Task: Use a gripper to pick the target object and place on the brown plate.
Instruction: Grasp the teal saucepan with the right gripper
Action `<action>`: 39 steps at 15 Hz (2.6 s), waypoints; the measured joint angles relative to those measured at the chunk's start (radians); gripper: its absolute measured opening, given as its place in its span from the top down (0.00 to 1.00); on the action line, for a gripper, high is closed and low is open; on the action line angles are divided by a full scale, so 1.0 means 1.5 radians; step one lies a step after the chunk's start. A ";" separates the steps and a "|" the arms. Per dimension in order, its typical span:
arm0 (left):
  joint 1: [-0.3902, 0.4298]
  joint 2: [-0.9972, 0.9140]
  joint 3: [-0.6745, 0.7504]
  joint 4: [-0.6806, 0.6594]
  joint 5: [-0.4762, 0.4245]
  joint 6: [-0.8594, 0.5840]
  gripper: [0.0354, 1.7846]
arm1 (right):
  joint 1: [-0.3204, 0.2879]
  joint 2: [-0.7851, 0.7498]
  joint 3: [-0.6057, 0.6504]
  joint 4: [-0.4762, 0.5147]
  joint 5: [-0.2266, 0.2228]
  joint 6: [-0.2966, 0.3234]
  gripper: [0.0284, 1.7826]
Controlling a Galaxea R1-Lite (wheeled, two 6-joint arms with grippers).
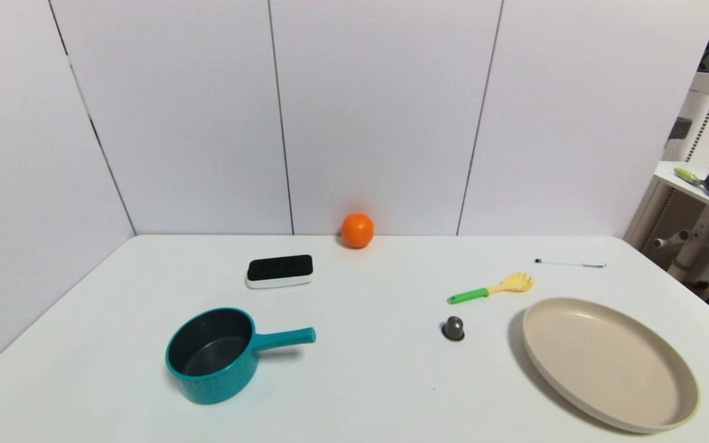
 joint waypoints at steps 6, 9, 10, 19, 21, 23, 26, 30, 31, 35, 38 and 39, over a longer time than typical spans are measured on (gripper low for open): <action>0.000 0.000 0.000 0.000 0.000 0.000 0.06 | 0.000 0.093 -0.071 -0.016 -0.001 -0.001 0.05; 0.000 0.000 0.000 0.000 0.000 0.000 0.06 | 0.004 0.240 -0.189 -0.028 0.002 -0.007 0.05; 0.000 0.000 0.000 0.000 0.000 0.000 0.06 | 0.008 0.299 -0.236 -0.031 0.003 -0.013 0.05; 0.000 0.000 0.000 0.000 0.000 0.000 0.06 | 0.224 0.831 -0.704 0.003 0.043 -0.113 0.05; 0.000 0.000 0.000 0.000 0.000 0.000 0.06 | 0.302 0.943 -0.807 0.026 0.047 -0.124 0.05; 0.000 0.000 0.000 0.000 0.000 0.000 0.06 | 0.367 1.041 -0.886 0.043 0.049 -0.138 0.05; 0.000 0.000 0.000 0.000 0.000 0.000 0.06 | 0.457 1.170 -0.981 0.051 0.050 -0.166 0.05; 0.000 0.000 0.000 0.000 0.000 0.000 0.06 | 0.558 1.298 -1.102 0.053 0.060 -0.190 0.05; 0.000 0.000 0.000 0.000 0.000 0.000 0.06 | 0.577 1.321 -1.121 0.055 0.082 -0.192 0.05; 0.000 0.000 0.000 0.000 0.000 0.000 0.06 | 0.634 1.383 -1.153 0.099 0.145 -0.218 0.05; 0.000 0.000 0.000 0.000 0.000 0.000 0.06 | 0.654 1.425 -1.173 0.103 0.146 -0.219 0.05; 0.000 0.000 0.000 0.000 0.000 0.000 0.06 | 0.662 1.438 -1.182 0.103 0.145 -0.219 0.05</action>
